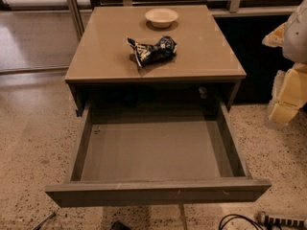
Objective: Place blue chip bag into top drawer
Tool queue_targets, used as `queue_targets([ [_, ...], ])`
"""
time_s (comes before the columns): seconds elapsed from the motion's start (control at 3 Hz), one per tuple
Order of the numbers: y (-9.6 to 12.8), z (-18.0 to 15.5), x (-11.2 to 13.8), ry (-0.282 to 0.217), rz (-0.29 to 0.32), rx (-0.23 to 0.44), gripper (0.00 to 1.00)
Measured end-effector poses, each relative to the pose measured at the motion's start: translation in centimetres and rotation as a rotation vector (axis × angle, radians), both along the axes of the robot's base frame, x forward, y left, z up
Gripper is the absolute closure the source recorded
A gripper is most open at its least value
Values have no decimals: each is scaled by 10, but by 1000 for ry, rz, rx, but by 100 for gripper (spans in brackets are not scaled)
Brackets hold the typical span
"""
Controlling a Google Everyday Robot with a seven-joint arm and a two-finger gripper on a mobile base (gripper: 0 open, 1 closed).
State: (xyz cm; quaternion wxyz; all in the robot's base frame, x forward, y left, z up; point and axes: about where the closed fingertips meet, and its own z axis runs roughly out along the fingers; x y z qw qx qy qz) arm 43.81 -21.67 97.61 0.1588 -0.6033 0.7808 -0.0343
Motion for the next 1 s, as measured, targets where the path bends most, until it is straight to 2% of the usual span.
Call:
queue_targets([
  [0.33,0,0,0,0,0,0,0],
  [0.67,13,-3,20,-22,64,7,0],
  [1.0,36,-14,64,-41,153,30,0],
])
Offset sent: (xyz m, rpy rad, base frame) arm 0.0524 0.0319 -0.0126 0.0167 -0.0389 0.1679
